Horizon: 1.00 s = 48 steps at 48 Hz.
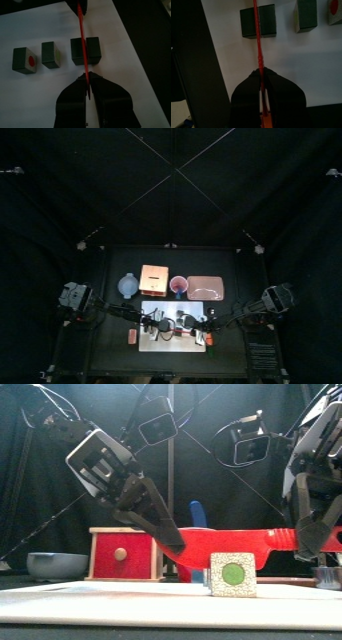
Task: Place sushi on board then cut the sushi with the knife then place the pieces on the plate
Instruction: Cut the sushi into 4 pieces
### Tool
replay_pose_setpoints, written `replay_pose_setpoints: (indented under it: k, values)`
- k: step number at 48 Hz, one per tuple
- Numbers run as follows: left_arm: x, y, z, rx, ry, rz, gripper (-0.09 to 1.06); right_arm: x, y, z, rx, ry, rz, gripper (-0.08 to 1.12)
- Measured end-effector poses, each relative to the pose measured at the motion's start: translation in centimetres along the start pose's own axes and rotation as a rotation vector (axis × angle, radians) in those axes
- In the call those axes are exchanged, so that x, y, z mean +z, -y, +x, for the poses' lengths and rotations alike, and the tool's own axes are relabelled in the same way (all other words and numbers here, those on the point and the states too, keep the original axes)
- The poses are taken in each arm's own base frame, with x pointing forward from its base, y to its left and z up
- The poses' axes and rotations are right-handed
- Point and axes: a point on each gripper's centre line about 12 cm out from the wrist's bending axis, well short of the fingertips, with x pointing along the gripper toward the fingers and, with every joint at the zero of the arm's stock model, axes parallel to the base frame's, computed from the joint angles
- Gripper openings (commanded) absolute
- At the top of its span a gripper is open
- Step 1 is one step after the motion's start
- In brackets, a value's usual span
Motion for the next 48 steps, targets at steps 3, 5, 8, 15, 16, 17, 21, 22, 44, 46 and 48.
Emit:
replay_pose_setpoints:
  k: [3, 5, 8, 15, 16, 17, 21, 22, 44, 46, 48]
  values:
    - [0.0, 0.1, 0.0, -0.001, -0.001, 0.001, 0.47, 0.0, 0.0, 0.0, 0.0, 0.0, -0.002, 0.27]
    - [0.0, 0.1, 0.0, -0.001, -0.001, -0.001, 0.47, 0.0, 0.0, 0.1, 0.001, 0.001, -0.002, 0.27]
    - [-0.2, 0.1, 0.1, -0.001, -0.006, -0.001, 0.47, -0.1, 0.0, 0.3, 0.002, 0.0, 0.0, 0.27]
    - [-0.7, 0.1, 0.6, -0.001, -0.018, -0.011, 0.47, -0.2, 0.0, 0.9, 0.003, -0.004, 0.006, 0.27]
    - [-0.7, 0.1, 0.6, -0.001, -0.02, -0.013, 0.47, -0.2, 0.0, 1.0, 0.002, -0.005, 0.007, 0.27]
    - [-0.8, 0.1, 0.7, -0.001, -0.021, -0.014, 0.47, -0.2, 0.0, 1.1, 0.002, -0.007, 0.008, 0.27]
    - [-1.0, 0.2, 0.9, -0.002, -0.031, -0.021, 0.47, -0.3, 0.1, 1.4, 0.0, -0.013, 0.014, 0.27]
    - [-1.1, 0.2, 0.9, -0.001, -0.032, -0.024, 0.47, -0.3, 0.0, 1.4, 0.001, -0.012, 0.016, 0.27]
    - [-1.1, 1.5, 0.9, -0.021, -0.037, -0.058, 0.47, -0.3, -1.6, 1.4, 0.037, -0.013, 0.027, 0.27]
    - [-1.1, 1.7, 0.9, -0.024, -0.037, -0.058, 0.47, -0.3, -1.7, 1.4, 0.039, -0.015, 0.027, 0.27]
    - [-1.2, 1.7, 0.9, -0.023, -0.04, -0.061, 0.47, -0.3, -1.9, 1.4, 0.041, -0.015, 0.028, 0.27]
